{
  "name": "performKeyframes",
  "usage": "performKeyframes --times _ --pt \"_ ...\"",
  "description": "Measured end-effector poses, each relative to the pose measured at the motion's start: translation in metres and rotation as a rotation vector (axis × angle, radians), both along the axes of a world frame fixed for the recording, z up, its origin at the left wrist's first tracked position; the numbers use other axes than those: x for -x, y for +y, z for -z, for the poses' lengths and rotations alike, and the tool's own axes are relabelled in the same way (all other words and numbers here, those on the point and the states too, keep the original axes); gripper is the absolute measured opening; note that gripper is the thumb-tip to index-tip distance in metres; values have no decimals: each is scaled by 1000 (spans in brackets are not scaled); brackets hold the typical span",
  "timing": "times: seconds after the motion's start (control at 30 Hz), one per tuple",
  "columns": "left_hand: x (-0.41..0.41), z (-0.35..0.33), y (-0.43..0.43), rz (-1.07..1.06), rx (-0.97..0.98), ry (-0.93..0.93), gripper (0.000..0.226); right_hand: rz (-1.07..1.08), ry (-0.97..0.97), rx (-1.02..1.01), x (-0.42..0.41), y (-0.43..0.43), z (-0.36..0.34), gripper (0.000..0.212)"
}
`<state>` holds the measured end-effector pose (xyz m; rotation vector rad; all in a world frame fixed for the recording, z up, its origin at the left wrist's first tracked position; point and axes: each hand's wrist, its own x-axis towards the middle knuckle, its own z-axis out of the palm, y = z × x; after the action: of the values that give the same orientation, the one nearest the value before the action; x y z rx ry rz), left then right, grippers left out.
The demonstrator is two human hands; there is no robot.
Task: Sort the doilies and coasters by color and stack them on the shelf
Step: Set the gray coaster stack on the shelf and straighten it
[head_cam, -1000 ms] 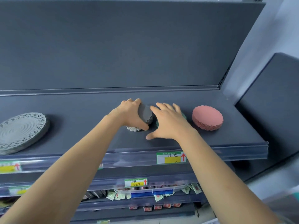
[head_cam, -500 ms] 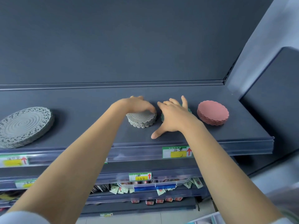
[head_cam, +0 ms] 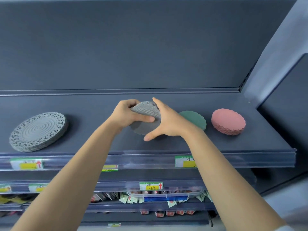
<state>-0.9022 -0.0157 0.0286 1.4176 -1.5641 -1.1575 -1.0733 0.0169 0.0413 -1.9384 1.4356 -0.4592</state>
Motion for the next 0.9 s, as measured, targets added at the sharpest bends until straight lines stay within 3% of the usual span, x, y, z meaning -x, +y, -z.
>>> performKeyframes --times 0.2,0.3,0.37,0.43,0.57,0.67,0.77,0.9 --pt "6 23 30 -164 48 453 27 99 -408 86 -39 11 36 124" --pt "16 24 22 -315 9 521 61 215 -492 139 -43 14 46 108" --pt "21 25 17 -357 101 432 71 217 -472 193 -41 12 50 86" --pt "22 27 15 -359 235 248 64 230 -444 224 -39 9 50 67" --pt "11 23 13 -274 467 -155 49 223 -437 180 -39 6 45 58" --pt "6 14 0 -331 375 -250 54 194 -419 123 -42 3 36 60" --pt "3 19 -13 -270 199 -453 50 184 -209 75 -43 -9 37 68" --pt "3 33 -18 -237 297 -810 49 187 41 91 -41 -17 42 58"
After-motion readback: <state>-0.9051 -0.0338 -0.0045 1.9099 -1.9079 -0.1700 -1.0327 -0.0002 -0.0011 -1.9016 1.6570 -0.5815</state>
